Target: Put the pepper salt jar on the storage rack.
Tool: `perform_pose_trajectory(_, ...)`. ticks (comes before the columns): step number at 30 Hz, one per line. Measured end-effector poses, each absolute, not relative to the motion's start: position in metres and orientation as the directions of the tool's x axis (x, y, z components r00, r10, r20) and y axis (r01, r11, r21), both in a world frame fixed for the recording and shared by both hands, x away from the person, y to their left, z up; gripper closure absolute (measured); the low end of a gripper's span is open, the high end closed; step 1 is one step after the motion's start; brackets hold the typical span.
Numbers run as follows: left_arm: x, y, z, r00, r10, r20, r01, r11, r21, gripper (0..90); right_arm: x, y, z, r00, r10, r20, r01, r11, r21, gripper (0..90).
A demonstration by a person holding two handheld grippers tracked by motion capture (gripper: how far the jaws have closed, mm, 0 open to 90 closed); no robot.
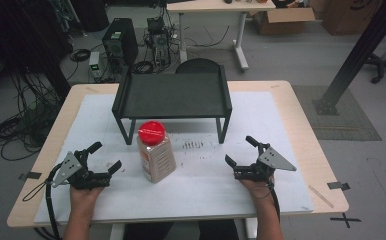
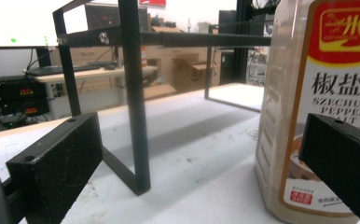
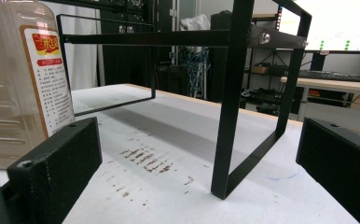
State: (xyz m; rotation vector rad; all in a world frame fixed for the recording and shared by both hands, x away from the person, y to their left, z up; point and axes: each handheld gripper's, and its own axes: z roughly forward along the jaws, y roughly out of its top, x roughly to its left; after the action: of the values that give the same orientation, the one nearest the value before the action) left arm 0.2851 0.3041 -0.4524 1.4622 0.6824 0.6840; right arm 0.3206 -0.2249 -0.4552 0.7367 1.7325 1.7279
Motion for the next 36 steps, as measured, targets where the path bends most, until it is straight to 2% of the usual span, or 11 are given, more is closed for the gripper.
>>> perform_pose_trajectory(12,0.277,0.299,-0.432,0.661,0.75,-0.031,-0.003,0.043,0.999,0.2,0.32,-0.225,-0.455,-0.681,0.732,-0.019,-0.016,0.011,1.0,0.0)
perform_pose_trajectory(19,0.274,0.286,-0.424,0.678,0.732,-0.068,0.028,0.067,0.997,0.2,0.32,-0.225,-0.455,-0.681,0.732,-0.019,-0.016,0.01,1.0,0.0)
perform_pose_trajectory(36,0.269,0.26,-0.413,0.693,0.715,-0.095,0.079,0.056,0.995,0.2,0.32,-0.225,-0.455,-0.681,0.732,-0.02,-0.019,0.01,1.0,0.0)
